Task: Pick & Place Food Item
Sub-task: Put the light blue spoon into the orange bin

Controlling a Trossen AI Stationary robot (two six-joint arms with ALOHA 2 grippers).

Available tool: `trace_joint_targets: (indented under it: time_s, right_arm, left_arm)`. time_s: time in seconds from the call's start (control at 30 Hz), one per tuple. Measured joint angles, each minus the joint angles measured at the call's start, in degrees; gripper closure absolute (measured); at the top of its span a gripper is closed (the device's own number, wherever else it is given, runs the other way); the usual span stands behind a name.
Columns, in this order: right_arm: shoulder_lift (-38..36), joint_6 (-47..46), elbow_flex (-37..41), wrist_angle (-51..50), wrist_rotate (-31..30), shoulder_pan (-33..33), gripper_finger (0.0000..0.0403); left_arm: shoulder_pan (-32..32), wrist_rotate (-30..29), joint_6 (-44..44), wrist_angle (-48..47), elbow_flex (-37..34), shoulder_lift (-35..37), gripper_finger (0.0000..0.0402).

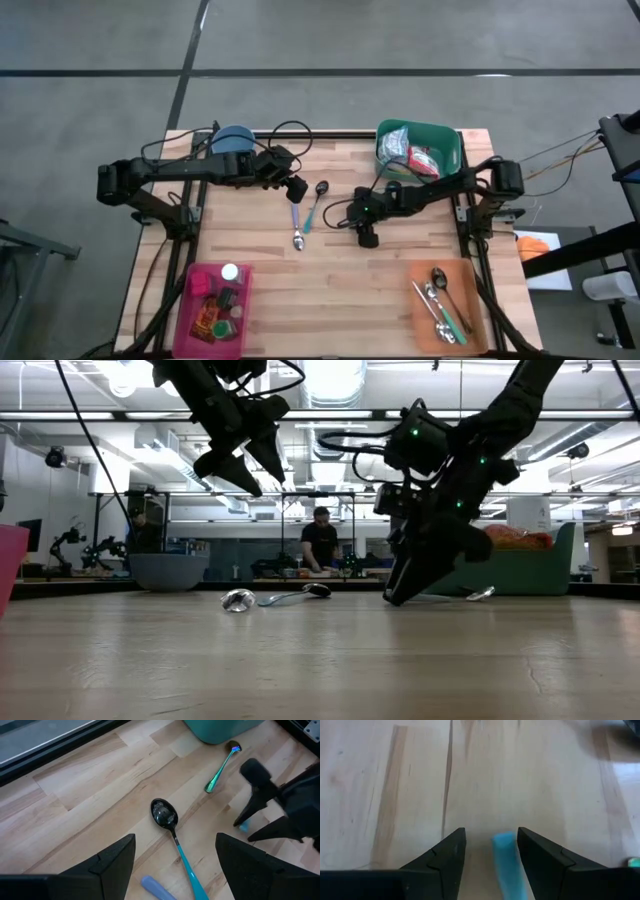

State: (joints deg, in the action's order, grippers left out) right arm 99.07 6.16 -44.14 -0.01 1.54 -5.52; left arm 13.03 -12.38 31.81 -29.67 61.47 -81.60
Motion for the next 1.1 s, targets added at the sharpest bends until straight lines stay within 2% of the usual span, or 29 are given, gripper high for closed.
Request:
trace_joint_targets:
  time_s: [0.33, 0.87, 1.1]
  right_arm:
    - [2.92, -0.27, -0.63, 0.55, 0.22, 0.0, 0.0223]
    - [-1.64, 2.5, -0.24, -3.88, 0.04, 0.02, 0.0223]
    - [-1.46, 2.87, -0.35, -5.85, 0.33, 0.28, 0.0223]
  left_arm:
    - [0.0, 0.0, 0.02, -0.13, 0.0, 0.0, 0.0122]
    - [-0.01, 0.0, 0.0, -0.13, 0.01, 0.0, 0.0122]
    - [0.0, 0.0, 0.0, -0.13, 0.01, 0.0, 0.0122]
